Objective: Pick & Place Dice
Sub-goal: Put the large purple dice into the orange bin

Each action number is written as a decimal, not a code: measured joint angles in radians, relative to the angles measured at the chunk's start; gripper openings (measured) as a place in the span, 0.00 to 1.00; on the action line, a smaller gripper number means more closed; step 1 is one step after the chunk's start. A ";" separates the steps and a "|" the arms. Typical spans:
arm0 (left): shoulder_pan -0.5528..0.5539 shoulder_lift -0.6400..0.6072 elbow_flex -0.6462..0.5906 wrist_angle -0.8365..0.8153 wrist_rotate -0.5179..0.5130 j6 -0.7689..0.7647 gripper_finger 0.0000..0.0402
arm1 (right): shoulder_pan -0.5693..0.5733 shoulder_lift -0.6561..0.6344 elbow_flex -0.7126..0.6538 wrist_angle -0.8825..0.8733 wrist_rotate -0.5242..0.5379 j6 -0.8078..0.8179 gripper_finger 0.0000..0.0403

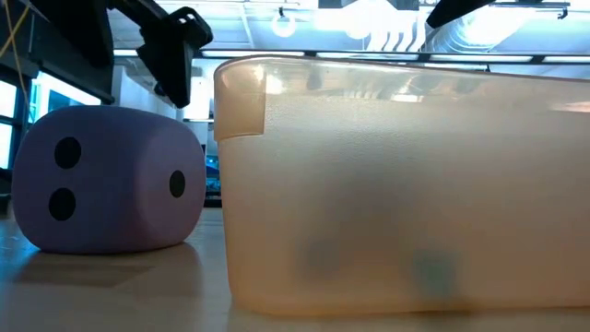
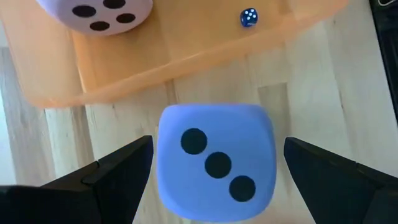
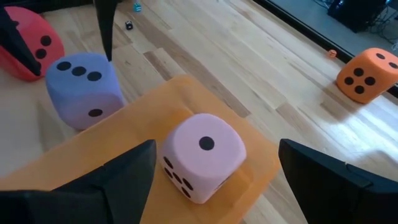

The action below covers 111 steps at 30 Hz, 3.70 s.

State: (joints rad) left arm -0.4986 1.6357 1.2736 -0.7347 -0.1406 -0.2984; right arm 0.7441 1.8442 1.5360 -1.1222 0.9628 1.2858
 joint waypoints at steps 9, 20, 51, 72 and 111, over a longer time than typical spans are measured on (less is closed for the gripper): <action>-0.004 0.034 -0.001 -0.002 -0.020 -0.016 0.88 | 0.000 0.000 0.000 0.031 -0.004 -0.034 0.81; -0.006 0.046 -0.001 -0.010 -0.038 -0.017 0.88 | 0.000 0.000 0.000 0.033 -0.004 -0.034 0.81; 0.012 -0.007 0.000 -0.021 0.006 0.069 0.88 | -0.001 0.000 0.000 0.039 -0.003 -0.057 0.81; -0.052 0.000 0.000 -0.005 0.042 0.142 0.88 | -0.001 0.000 0.000 0.040 -0.004 -0.057 0.81; 0.013 0.044 -0.031 0.009 -0.024 0.179 0.88 | -0.031 0.000 0.000 0.039 -0.052 -0.061 0.81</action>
State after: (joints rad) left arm -0.4859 1.6802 1.2427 -0.7261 -0.1645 -0.1190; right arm 0.7132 1.8446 1.5364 -1.0832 0.9112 1.2251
